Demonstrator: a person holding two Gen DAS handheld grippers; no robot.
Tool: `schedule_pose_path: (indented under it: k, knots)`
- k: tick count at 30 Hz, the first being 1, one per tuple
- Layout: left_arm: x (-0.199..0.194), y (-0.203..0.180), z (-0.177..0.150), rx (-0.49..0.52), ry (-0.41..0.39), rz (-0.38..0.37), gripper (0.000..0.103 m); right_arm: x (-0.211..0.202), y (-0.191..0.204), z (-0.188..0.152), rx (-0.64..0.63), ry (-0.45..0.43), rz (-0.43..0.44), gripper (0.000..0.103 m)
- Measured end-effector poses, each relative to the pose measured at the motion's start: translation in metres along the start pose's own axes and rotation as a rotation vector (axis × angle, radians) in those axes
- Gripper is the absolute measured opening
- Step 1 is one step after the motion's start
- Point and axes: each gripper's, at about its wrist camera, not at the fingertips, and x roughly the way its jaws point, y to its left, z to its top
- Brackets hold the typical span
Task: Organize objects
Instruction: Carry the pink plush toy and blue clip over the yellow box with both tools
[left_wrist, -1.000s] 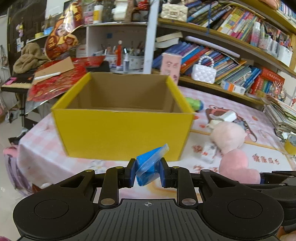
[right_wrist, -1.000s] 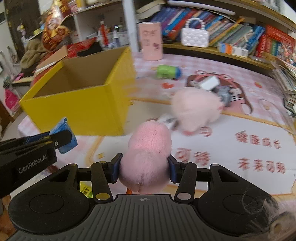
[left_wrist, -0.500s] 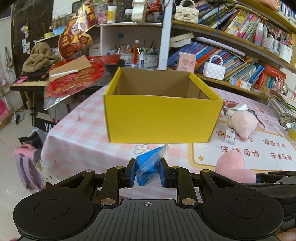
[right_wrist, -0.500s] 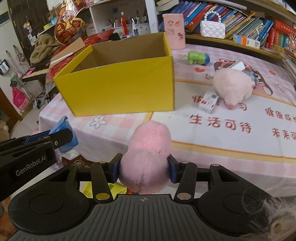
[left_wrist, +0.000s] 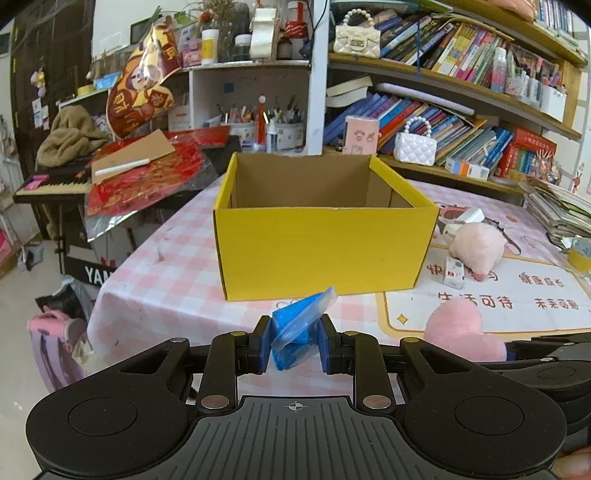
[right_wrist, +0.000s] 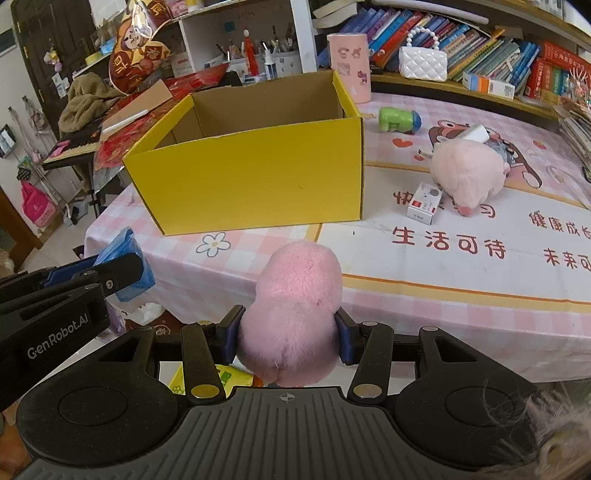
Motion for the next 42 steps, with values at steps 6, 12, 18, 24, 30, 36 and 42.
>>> schedule_pose_path:
  k: [6, 12, 18, 24, 30, 36, 42]
  knots:
    - [-0.001, 0.006, 0.006, -0.011, -0.012, -0.011, 0.024, -0.002, 0.006, 0.004, -0.025, -0.024, -0.004, 0.046]
    - [0.001, 0.011, 0.023, -0.017, -0.059, -0.019, 0.024, -0.004, 0.009, 0.016, -0.034, -0.068, -0.015, 0.046]
    - [0.007, 0.013, 0.043, -0.012, -0.104, -0.018, 0.024, 0.0, 0.01, 0.041, -0.018, -0.106, -0.003, 0.046]
    - [0.02, 0.015, 0.067, -0.023, -0.147, -0.006, 0.024, 0.006, 0.004, 0.076, 0.004, -0.165, 0.012, 0.046]
    - [0.045, 0.014, 0.098, -0.038, -0.185, 0.011, 0.024, 0.022, -0.001, 0.118, -0.017, -0.229, 0.025, 0.046]
    - [0.079, 0.009, 0.124, -0.043, -0.195, 0.037, 0.024, 0.049, -0.006, 0.155, -0.082, -0.27, 0.041, 0.046]
    - [0.12, 0.003, 0.135, -0.028, -0.137, 0.07, 0.024, 0.089, -0.012, 0.176, -0.167, -0.243, 0.059, 0.046]
